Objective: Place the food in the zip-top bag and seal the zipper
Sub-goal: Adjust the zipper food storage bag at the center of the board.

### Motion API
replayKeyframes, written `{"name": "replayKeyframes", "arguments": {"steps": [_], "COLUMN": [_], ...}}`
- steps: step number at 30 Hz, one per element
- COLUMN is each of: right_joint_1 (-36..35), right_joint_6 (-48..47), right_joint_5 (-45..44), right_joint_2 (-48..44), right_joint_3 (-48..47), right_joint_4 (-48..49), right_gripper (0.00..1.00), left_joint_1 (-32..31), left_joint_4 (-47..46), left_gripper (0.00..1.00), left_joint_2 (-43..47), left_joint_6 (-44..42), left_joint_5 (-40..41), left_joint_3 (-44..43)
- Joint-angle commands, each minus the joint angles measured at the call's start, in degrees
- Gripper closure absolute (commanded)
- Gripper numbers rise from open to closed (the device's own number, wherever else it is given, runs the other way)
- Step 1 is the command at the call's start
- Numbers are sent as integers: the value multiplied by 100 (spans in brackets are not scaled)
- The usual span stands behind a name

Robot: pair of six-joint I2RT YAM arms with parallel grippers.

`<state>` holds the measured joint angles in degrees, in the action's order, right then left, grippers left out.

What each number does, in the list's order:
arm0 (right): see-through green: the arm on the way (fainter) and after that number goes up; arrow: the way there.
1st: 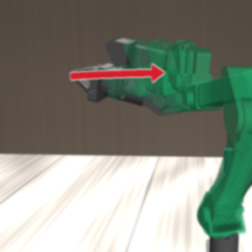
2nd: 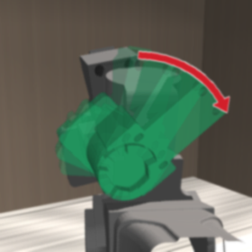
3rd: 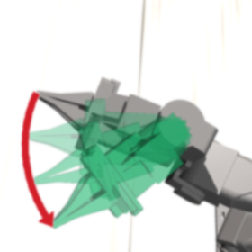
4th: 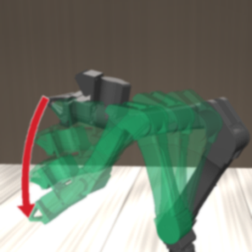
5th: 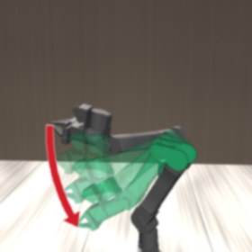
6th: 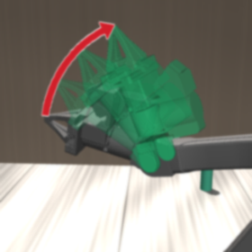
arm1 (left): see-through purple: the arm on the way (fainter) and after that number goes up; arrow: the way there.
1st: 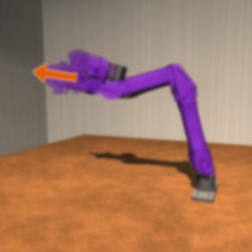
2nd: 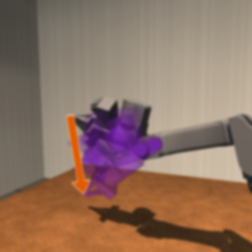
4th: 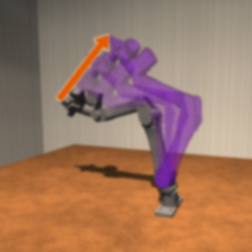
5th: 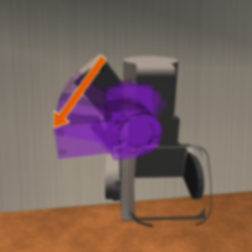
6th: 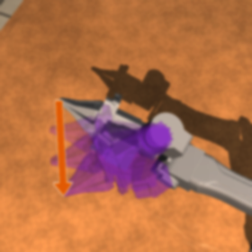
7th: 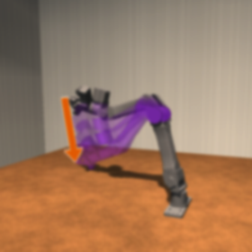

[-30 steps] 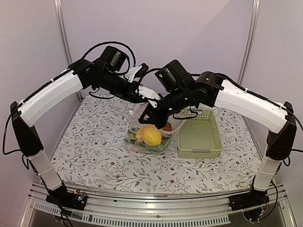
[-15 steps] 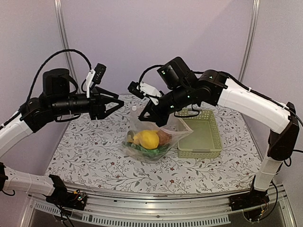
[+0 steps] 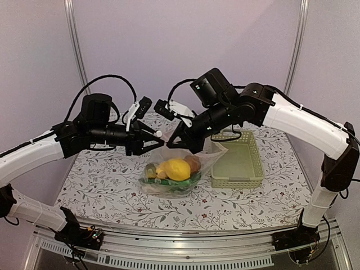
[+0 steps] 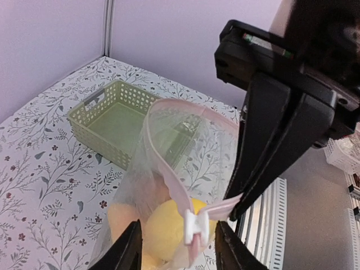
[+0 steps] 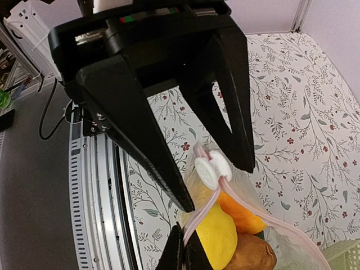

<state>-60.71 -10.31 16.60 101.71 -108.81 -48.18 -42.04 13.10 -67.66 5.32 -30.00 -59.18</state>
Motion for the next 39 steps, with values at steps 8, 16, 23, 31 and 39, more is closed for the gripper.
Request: {"name": "replayKeyframes", "arguments": {"steps": [8, 16, 23, 31, 39], "right_joint_1": [-3, 6, 6, 6, -2], "right_joint_6": [47, 144, 70, -473, -825], "right_joint_5": [-203, -1332, -2241, -909, -266], "right_joint_2": [-276, -155, -6, -163, 93], "right_joint_3": [299, 45, -420, -412, -683], "right_joint_4": [-12, -164, -355, 145, 603], "right_gripper": [100, 95, 84, 56, 46], "left_joint_1": [147, 181, 188, 188, 188], "left_joint_4": [-200, -335, -161, 21, 177], "left_gripper": [87, 100, 100, 100, 100], "left_joint_2": [-428, -343, -195, -50, 229], "left_joint_6": [-394, -374, -491, -772, -1025], "left_joint_5": [-464, -405, -274, -210, -263], "left_joint_3": [-202, -214, -230, -337, -200]}}
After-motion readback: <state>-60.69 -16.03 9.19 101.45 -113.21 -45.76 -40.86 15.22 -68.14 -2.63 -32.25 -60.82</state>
